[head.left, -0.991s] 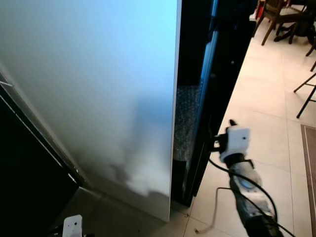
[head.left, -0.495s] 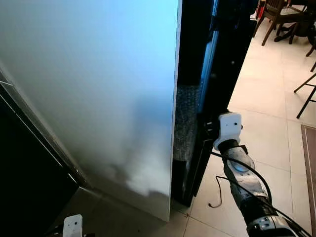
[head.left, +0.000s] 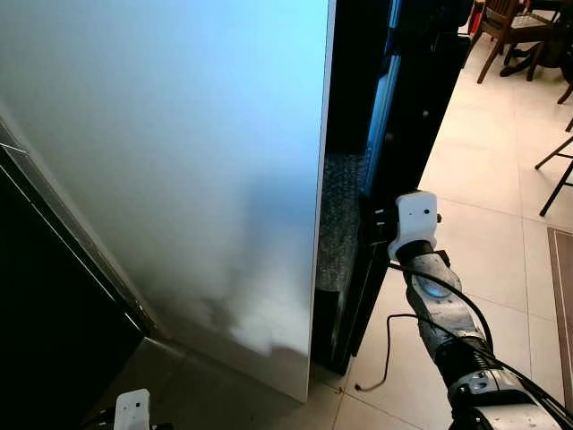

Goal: Restocking fridge

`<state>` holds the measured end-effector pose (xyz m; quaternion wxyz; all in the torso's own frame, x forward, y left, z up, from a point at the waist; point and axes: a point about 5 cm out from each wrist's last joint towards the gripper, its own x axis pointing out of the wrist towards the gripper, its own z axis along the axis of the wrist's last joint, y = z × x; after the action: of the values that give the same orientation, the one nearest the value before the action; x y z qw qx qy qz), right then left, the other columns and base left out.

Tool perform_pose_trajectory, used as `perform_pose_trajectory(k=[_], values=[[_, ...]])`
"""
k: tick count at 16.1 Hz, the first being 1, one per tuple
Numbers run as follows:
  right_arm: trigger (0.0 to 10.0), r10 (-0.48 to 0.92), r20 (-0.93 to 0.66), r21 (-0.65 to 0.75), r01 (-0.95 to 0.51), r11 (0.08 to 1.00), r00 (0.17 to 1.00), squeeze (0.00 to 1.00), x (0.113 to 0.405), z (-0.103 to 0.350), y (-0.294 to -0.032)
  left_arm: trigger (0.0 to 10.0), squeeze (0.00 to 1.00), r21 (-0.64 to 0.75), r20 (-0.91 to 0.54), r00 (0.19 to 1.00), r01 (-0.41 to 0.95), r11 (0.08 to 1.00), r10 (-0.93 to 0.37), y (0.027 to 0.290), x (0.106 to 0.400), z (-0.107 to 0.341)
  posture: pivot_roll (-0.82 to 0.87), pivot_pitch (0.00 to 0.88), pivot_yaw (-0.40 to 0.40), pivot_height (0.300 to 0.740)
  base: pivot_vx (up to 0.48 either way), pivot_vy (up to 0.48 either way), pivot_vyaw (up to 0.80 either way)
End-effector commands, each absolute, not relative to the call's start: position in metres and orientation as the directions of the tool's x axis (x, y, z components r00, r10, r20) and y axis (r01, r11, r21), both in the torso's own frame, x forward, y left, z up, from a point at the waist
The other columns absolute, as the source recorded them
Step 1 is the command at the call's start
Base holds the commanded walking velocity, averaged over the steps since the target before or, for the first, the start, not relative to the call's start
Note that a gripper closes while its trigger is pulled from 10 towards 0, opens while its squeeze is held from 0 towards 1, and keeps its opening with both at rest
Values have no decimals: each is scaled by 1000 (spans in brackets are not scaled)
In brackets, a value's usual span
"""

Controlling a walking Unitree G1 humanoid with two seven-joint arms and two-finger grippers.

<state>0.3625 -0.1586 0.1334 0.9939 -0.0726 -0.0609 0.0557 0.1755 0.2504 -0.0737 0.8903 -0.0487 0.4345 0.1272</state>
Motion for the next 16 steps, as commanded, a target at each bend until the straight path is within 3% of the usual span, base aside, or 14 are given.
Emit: perform_pose_trajectory(k=[1, 6, 16], values=[[10000, 95, 130, -147, -75, 986, 987, 0, 365, 139, -163, 10000, 0, 33, -799, 571, -267, 963, 186, 251, 171, -76, -116, 0, 44, 740, 0, 0, 0], [10000, -7, 130, -129, 24, 991, 991, 0, 360, 131, -180, 10000, 0, 33, -801, 570, -263, 964, 183, 250, 170, -77, -119, 0, 44, 740, 0, 0, 0], [10000, -306, 143, -143, 325, 935, 941, 0, 330, 116, -242, 10000, 0, 33, -805, 568, -249, 968, 173, 249, 170, -77, -130, 0, 43, 740, 0, 0, 0]])
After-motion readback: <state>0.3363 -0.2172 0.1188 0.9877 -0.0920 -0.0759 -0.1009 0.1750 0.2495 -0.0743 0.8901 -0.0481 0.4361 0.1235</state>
